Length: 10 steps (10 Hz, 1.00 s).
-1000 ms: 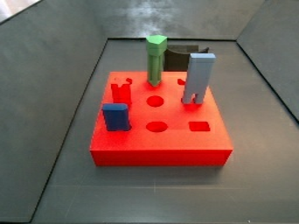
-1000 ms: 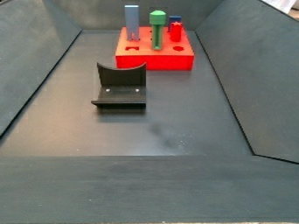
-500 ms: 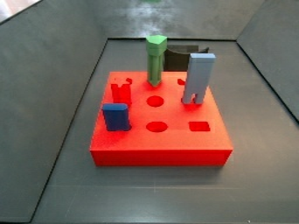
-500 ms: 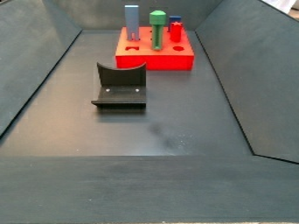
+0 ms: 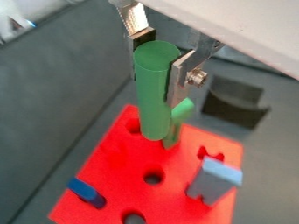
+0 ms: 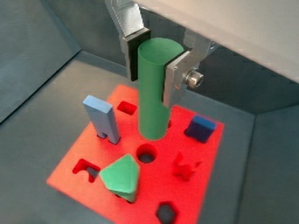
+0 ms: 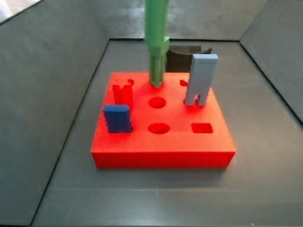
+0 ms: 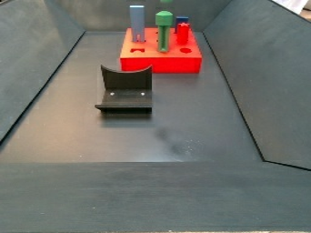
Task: Pick up the round object. Move up. Place the round object on the fixture. Regrasp the round object. Move to above the board. Insert the round object.
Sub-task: Insert the round object.
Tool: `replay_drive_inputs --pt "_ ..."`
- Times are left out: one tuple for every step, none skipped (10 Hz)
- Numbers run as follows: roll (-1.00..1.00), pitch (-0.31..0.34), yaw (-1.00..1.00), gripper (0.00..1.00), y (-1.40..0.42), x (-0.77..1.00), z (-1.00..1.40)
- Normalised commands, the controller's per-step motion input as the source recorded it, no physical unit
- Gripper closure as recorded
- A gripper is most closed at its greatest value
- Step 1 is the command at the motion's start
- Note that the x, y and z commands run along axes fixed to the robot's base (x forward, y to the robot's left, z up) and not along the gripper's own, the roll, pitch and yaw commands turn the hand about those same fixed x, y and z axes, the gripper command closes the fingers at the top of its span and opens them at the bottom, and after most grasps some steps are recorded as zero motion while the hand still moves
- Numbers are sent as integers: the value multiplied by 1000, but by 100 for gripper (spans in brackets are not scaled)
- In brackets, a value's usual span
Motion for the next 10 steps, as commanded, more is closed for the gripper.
replay_drive_inputs --pt "-273 -154 -191 100 0 26 -546" --pt "-210 -93 -51 100 11 -37 -451" --pt "-181 -86 -66 100 54 -109 -566" --pt "-206 -114 -117 100 0 -191 -711" --pt "-269 -170 -123 100 0 -3 -543" --pt "-267 -167 -137 100 0 80 -540" --pt "-157 -89 -140 100 0 129 -554" --pt "-34 0 -111 100 17 23 -269" --pt "0 29 0 100 29 57 0" --pt "77 51 0 100 0 37 -191"
